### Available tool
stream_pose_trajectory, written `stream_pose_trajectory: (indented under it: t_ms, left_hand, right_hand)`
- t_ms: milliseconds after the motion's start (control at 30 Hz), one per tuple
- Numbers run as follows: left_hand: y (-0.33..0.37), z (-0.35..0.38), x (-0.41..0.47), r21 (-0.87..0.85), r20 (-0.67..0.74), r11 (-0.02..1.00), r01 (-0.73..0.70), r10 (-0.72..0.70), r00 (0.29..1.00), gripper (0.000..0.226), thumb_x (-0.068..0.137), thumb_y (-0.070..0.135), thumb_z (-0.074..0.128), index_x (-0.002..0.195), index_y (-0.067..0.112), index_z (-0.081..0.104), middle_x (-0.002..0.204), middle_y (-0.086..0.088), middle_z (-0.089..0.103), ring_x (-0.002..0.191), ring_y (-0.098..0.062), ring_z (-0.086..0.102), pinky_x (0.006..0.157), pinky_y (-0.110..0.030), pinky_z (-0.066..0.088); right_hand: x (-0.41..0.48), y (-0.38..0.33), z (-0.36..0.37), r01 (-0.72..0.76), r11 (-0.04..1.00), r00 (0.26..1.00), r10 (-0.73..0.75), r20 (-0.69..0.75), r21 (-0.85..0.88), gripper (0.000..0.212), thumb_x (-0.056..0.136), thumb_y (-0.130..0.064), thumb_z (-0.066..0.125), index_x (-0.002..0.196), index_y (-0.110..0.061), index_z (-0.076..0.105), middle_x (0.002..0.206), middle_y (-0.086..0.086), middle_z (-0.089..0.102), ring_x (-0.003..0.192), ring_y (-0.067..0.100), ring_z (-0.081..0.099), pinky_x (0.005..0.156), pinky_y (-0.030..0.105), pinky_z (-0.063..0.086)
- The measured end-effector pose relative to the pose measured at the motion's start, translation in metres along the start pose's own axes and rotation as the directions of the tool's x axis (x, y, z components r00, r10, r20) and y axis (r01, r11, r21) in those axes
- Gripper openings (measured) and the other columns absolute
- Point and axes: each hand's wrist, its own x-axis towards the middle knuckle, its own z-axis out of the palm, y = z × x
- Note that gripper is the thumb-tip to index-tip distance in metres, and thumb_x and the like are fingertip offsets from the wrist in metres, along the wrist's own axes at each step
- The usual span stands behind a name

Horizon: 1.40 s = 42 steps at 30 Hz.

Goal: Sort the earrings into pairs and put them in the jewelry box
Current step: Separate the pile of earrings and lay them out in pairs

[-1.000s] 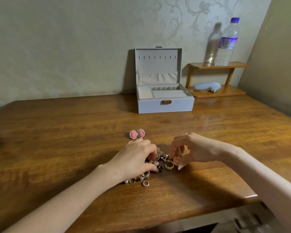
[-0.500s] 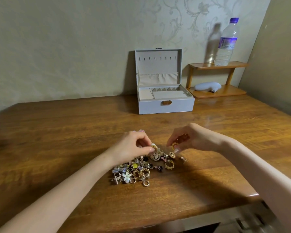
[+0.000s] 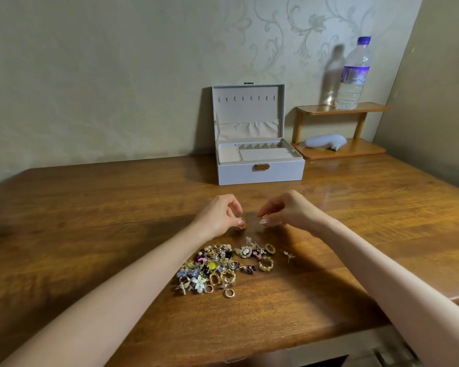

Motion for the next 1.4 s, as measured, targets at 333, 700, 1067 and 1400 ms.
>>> stream_pose_trajectory:
  t_ms: [333, 700, 1067, 1400]
  left_hand:
    - [-0.002, 0.007, 0.011, 0.379, -0.105, 0.921, -0.091, 0.141, 0.984, 0.017, 0.082, 0.029, 0.067, 0.098, 0.023, 0.065, 0.095, 0.004, 0.061, 0.096, -0.014, 0.048, 0.080, -0.028, 0.042]
    - [-0.015, -0.008, 0.007, 0.338, -0.220, 0.932, -0.127, 0.209, 0.953, 0.020, 0.087, 0.027, 0.062, 0.106, 0.022, 0.062, 0.103, 0.006, 0.061, 0.097, -0.009, 0.046, 0.074, -0.021, 0.036]
    - [-0.026, -0.032, -0.025, 0.190, -0.049, 0.965, -0.180, 0.192, 0.980, 0.012, 0.088, 0.024, 0.060, 0.098, 0.023, 0.065, 0.101, 0.012, 0.059, 0.095, -0.005, 0.050, 0.079, -0.019, 0.041]
    - [-0.035, -0.043, -0.049, 0.113, 0.258, 0.979, -0.169, 0.135, 0.957, 0.028, 0.082, 0.040, 0.063, 0.108, 0.034, 0.058, 0.106, 0.014, 0.048, 0.096, 0.003, 0.051, 0.075, -0.010, 0.038]
  right_hand:
    - [0.000, 0.002, 0.007, -0.098, 0.980, 0.993, 0.107, -0.046, 0.172, 0.020, 0.078, 0.005, 0.069, 0.097, -0.002, 0.070, 0.081, 0.008, 0.064, 0.062, 0.012, 0.065, 0.057, 0.020, 0.056]
    - [0.009, 0.000, 0.011, -0.145, 0.989, 0.984, 0.143, -0.104, -0.017, 0.015, 0.080, -0.017, 0.073, 0.091, -0.008, 0.067, 0.082, 0.007, 0.068, 0.067, 0.013, 0.064, 0.058, 0.023, 0.056]
    - [0.020, 0.000, 0.019, 0.003, 0.995, 0.992, -0.016, -0.122, -0.103, 0.011, 0.081, -0.008, 0.070, 0.092, -0.009, 0.073, 0.089, 0.005, 0.069, 0.075, 0.014, 0.063, 0.066, 0.024, 0.056]
    - [0.015, 0.000, 0.010, 0.111, 0.979, 0.978, -0.138, -0.155, -0.172, 0.015, 0.081, -0.009, 0.069, 0.094, -0.015, 0.072, 0.094, 0.002, 0.069, 0.075, 0.007, 0.057, 0.060, 0.012, 0.041]
